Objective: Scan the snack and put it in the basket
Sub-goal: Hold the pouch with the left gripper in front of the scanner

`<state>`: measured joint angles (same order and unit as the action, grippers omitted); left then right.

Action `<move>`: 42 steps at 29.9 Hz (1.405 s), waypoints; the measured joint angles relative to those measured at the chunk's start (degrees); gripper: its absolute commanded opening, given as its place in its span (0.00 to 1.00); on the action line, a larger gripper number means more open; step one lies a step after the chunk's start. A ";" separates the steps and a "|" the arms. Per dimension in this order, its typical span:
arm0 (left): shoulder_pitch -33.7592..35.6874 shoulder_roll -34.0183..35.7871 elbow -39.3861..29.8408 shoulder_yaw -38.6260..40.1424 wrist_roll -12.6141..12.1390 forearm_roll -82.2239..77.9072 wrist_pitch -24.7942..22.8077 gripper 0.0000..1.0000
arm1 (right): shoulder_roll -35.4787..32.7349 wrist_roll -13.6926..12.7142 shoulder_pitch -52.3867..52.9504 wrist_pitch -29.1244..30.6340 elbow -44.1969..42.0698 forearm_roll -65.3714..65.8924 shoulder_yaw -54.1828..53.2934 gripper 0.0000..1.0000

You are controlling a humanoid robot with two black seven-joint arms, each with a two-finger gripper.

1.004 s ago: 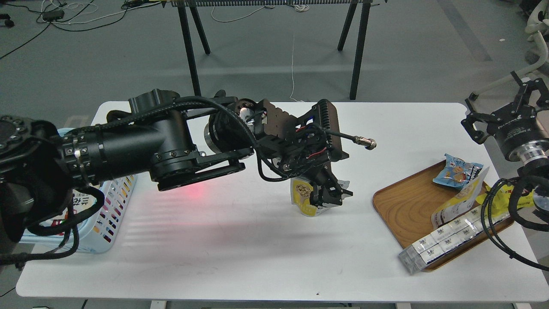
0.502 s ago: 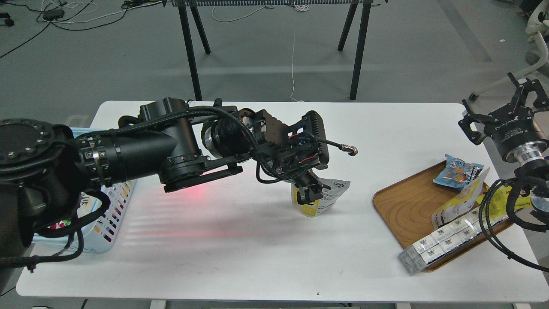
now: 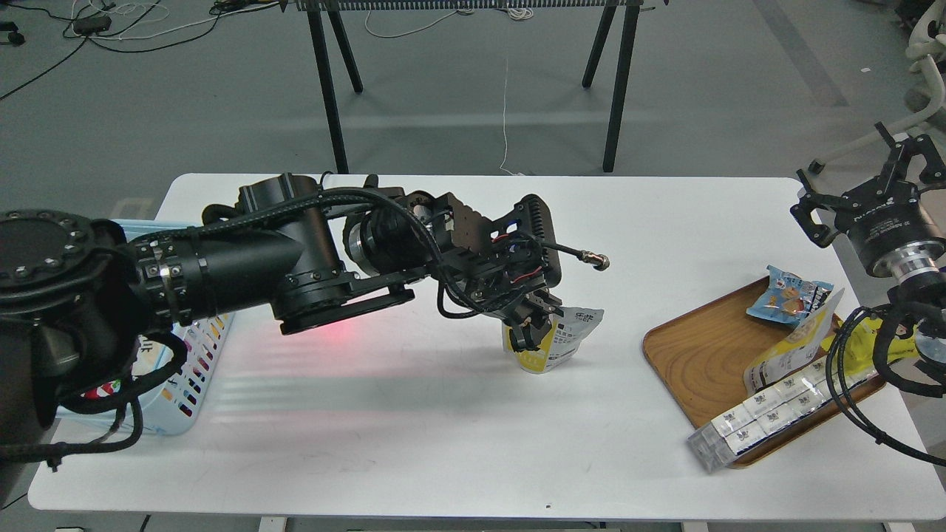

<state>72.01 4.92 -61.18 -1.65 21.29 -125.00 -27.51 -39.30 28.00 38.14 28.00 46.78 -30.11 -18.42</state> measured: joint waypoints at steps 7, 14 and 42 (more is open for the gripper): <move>-0.02 0.32 -1.89 0.15 -0.01 0.00 0.15 0.00 | -0.11 0.00 0.09 0.00 -0.37 0.29 0.04 0.99; 0.22 3.90 -7.19 0.63 0.43 0.00 0.05 0.00 | -0.43 0.00 0.18 0.00 -0.58 0.40 0.04 0.99; -3.20 44.05 -27.47 3.80 6.44 0.00 2.78 0.02 | -0.60 0.00 0.53 0.00 -1.35 1.90 0.03 0.99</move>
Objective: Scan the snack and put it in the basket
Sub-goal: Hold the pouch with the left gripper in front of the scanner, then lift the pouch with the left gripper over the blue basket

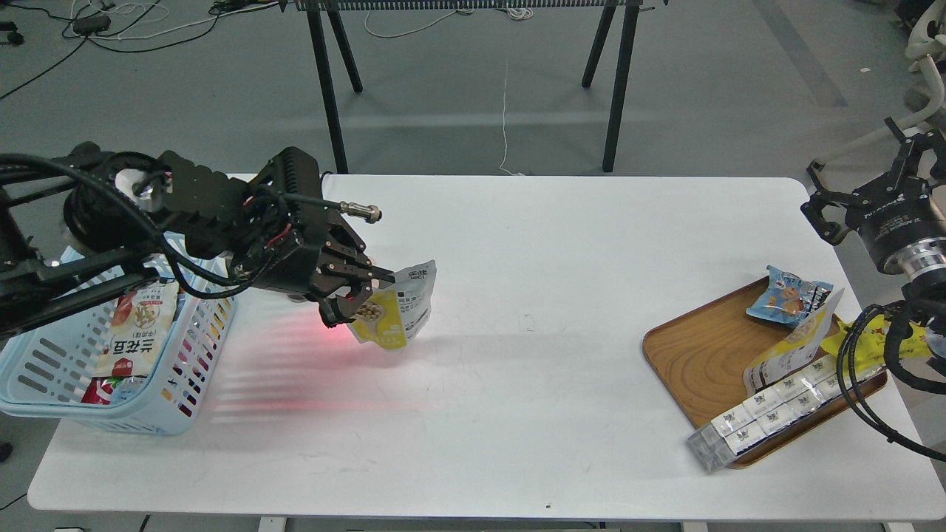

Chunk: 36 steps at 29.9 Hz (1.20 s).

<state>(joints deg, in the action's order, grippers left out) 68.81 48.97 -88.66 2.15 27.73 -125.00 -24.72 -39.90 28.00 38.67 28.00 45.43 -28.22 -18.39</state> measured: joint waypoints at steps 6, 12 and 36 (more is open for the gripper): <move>-0.16 2.66 -0.07 -0.02 0.27 0.00 -0.03 0.02 | 0.00 0.00 0.00 0.00 0.13 0.00 -0.01 0.99; -0.17 4.15 -0.10 -0.02 0.28 0.00 0.08 0.02 | 0.00 0.00 -0.11 0.00 0.35 0.08 -0.05 0.99; -0.26 5.61 -0.12 -0.50 0.28 0.00 -0.12 0.01 | -0.09 0.00 0.61 0.00 0.28 0.18 -0.03 0.99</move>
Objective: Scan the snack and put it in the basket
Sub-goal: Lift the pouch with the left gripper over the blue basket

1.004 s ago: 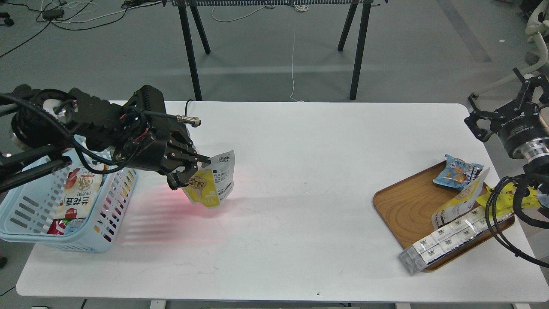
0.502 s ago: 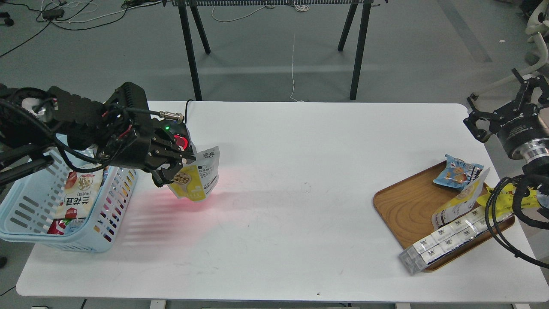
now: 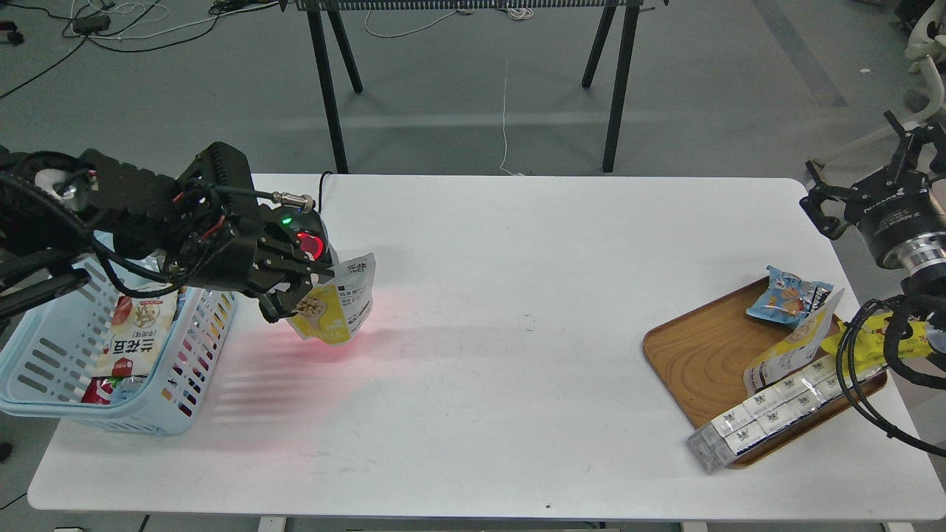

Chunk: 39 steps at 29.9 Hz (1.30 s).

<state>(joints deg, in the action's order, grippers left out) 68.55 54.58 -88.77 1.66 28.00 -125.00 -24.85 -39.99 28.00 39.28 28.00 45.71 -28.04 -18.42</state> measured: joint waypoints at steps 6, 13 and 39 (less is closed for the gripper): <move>0.00 0.00 -0.01 -0.07 0.00 0.00 0.05 0.01 | 0.00 0.00 0.07 0.00 0.01 0.00 -0.01 0.99; 0.20 1.35 -0.53 0.32 0.00 0.00 0.21 0.01 | -0.04 0.00 0.05 0.00 0.00 0.23 -0.01 0.99; 0.01 33.63 -3.77 1.25 0.00 0.00 19.03 0.01 | -0.78 0.00 0.43 0.00 -0.25 2.93 0.05 0.99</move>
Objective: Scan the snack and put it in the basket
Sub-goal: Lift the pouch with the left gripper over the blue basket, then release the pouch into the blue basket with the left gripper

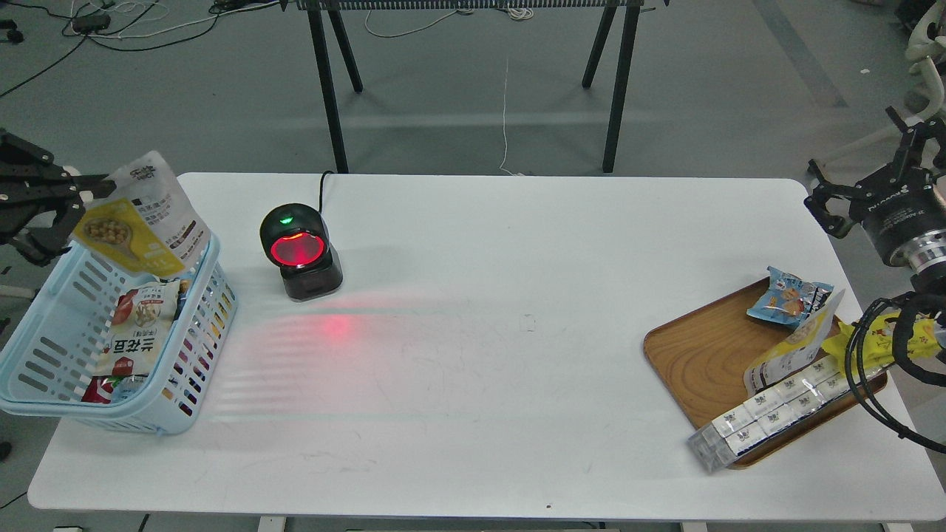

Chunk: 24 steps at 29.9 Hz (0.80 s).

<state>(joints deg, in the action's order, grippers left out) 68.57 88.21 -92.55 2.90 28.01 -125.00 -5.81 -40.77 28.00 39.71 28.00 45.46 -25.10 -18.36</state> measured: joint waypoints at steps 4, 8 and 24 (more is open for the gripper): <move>0.06 2.28 0.29 -3.25 0.00 0.00 2.65 0.01 | -0.12 0.00 0.71 0.00 0.29 0.28 0.00 0.99; 0.07 3.80 1.63 -6.19 0.00 0.00 3.75 0.01 | -0.59 0.00 1.05 0.00 0.55 0.32 0.00 0.99; -0.01 5.03 3.73 -10.31 0.00 -0.01 7.04 0.03 | -1.23 0.00 1.22 0.00 0.36 0.32 -0.14 0.99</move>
<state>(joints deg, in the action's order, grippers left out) 68.56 93.24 -88.82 -7.41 28.00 -125.00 1.23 -42.00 28.00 40.93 28.00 45.82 -24.78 -18.50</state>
